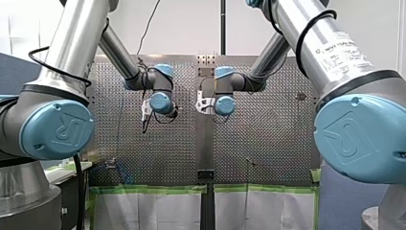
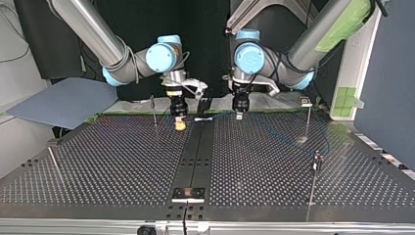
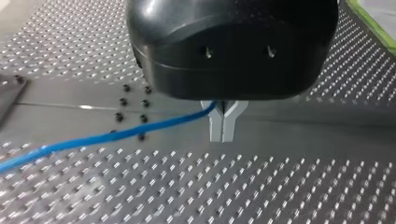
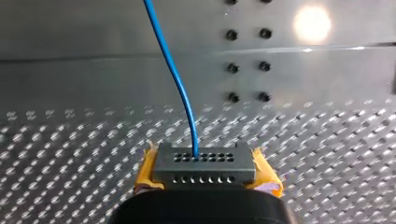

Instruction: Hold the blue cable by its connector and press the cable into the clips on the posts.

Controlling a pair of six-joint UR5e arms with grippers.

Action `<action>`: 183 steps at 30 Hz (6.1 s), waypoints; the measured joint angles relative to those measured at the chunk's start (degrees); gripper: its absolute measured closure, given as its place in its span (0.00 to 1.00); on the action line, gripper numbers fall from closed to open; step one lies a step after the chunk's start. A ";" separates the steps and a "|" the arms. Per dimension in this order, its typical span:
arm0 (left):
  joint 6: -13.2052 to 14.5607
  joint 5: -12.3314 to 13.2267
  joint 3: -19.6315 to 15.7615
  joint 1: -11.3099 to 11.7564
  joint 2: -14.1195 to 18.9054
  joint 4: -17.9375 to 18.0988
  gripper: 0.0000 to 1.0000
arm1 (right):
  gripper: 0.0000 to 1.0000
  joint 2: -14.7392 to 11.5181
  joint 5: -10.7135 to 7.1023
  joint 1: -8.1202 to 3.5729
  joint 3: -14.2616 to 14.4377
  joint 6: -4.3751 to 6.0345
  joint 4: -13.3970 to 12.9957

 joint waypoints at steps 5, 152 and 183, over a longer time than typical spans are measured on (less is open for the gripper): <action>-0.73 -0.58 -0.01 -2.80 -2.80 2.80 1.00 | 1.00 2.14 0.24 -0.83 2.71 -0.19 -2.73; -8.16 -2.06 41.05 -18.81 -46.25 3.73 1.00 | 1.00 17.37 -21.70 -40.55 12.87 3.13 -16.12; -9.71 0.62 50.30 -16.40 -50.54 -0.42 1.00 | 1.00 17.85 -21.18 -40.17 11.10 3.13 -15.79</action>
